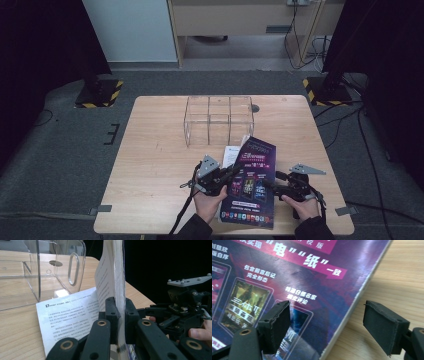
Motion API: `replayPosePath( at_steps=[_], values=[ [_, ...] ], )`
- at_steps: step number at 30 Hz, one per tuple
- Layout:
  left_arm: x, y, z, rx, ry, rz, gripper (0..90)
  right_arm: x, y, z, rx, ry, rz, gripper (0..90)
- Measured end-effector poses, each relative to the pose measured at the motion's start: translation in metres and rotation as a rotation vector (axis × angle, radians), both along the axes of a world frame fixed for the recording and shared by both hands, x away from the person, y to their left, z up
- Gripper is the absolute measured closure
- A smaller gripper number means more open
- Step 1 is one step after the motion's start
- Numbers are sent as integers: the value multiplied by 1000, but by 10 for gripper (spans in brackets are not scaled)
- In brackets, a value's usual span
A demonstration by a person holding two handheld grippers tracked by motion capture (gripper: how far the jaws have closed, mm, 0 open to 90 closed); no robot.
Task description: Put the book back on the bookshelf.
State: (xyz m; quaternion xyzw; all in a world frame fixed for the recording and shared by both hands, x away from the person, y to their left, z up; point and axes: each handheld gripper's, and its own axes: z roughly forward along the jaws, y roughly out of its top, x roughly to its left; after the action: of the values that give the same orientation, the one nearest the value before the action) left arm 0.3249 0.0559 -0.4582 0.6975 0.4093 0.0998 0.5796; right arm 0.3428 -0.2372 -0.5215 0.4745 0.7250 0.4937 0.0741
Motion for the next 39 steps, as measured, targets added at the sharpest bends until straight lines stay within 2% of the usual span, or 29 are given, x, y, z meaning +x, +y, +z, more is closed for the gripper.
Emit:
replayPosePath(
  at_steps=[6,12,16,18,21,25,27,30,33,37,39],
  values=[
    [0,2,1,-3,-3,1,846,4,3,-4,52,36,34,220],
    [0,3,0,-2,-3,0,846,6,8,-9,97,94,94,221],
    [0,3,-1,-4,-1,0,847,8,11,-12,127,123,121,265],
    [0,3,-1,-7,0,1,846,8,12,-11,123,127,119,276],
    [0,6,-1,-13,-2,1,846,7,10,-9,128,144,105,351],
    [1,10,1,-29,-5,9,846,6,8,-3,152,155,87,455],
    [1,12,1,-35,-9,10,846,5,9,-1,157,146,82,486],
    [0,13,1,-37,-11,10,846,5,10,1,163,159,72,523],
    [0,13,-1,-43,-6,13,846,4,10,4,178,174,57,611],
    [1,14,-2,-38,-5,14,846,3,9,6,200,193,41,680],
    [1,13,-3,-41,-5,14,846,3,9,6,206,191,33,707]
  ],
)
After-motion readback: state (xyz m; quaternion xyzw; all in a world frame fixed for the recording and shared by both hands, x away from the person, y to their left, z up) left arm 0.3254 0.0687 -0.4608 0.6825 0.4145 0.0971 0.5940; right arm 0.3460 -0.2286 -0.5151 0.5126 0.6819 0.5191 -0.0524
